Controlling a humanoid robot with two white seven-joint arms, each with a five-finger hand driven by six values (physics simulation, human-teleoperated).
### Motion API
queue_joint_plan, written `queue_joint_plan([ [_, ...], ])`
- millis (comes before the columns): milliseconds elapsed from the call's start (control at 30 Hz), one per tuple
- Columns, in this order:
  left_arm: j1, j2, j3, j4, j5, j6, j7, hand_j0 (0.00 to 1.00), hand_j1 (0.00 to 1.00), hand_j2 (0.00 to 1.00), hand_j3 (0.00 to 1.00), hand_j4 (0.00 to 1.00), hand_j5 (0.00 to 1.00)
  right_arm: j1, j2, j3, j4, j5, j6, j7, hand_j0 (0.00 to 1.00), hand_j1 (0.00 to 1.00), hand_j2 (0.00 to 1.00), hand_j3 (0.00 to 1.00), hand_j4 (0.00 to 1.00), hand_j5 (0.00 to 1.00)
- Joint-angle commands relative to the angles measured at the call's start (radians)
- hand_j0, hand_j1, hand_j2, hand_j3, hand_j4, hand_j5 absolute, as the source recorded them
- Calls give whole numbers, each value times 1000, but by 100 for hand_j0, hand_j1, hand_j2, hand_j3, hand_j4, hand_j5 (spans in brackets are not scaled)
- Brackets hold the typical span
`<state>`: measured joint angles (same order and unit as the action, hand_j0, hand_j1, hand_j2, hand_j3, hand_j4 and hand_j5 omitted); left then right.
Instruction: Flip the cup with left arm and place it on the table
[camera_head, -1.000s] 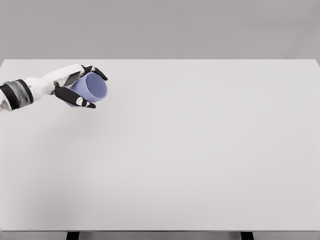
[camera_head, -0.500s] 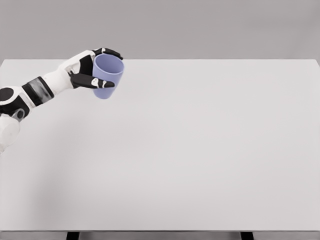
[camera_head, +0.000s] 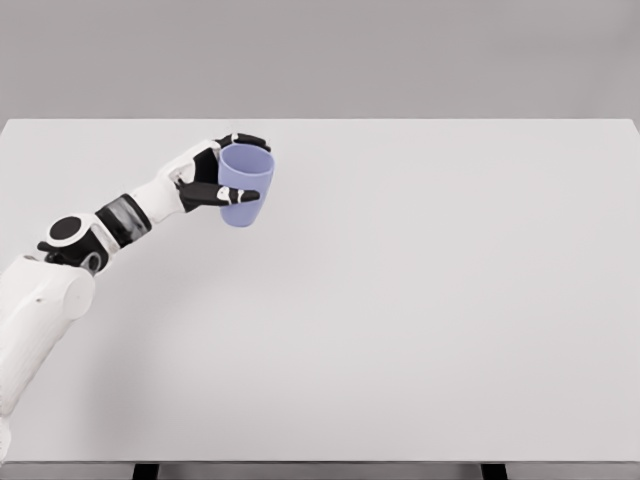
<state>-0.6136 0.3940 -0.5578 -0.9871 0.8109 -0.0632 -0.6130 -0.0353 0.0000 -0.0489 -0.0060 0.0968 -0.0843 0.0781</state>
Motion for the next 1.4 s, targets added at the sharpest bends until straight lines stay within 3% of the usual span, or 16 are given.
queue_joint_plan([
  [0, 0, -12, 24, 13, -9, -1, 2, 59, 59, 59, 59, 59, 59, 0, 0, 0, 0, 0, 0, 0, 100, 100, 100, 100, 100, 100],
  [500, 32, -44, 35, 21, -72, -6, 2, 63, 63, 63, 63, 63, 63, 0, 0, 0, 0, 0, 0, 0, 100, 100, 100, 100, 100, 100],
  [767, 32, -49, 39, 15, -93, -6, 2, 81, 81, 81, 81, 81, 81, 0, 0, 1, 0, 0, 0, 0, 100, 100, 100, 100, 100, 100],
  [833, 32, -46, 47, 15, -93, -6, 2, 92, 92, 92, 92, 92, 92, 0, 0, 0, 0, 0, 0, 0, 100, 100, 100, 100, 100, 100],
  [967, 34, -43, 58, 13, -92, -7, 2, 100, 100, 100, 100, 100, 100, 0, 0, 1, 0, 0, 0, 0, 100, 100, 100, 100, 100, 100],
  [1367, 43, -3, 113, 1, -82, -10, 2, 100, 100, 100, 100, 100, 100, 0, 0, 0, 0, 0, 0, 0, 100, 100, 100, 100, 100, 100],
])
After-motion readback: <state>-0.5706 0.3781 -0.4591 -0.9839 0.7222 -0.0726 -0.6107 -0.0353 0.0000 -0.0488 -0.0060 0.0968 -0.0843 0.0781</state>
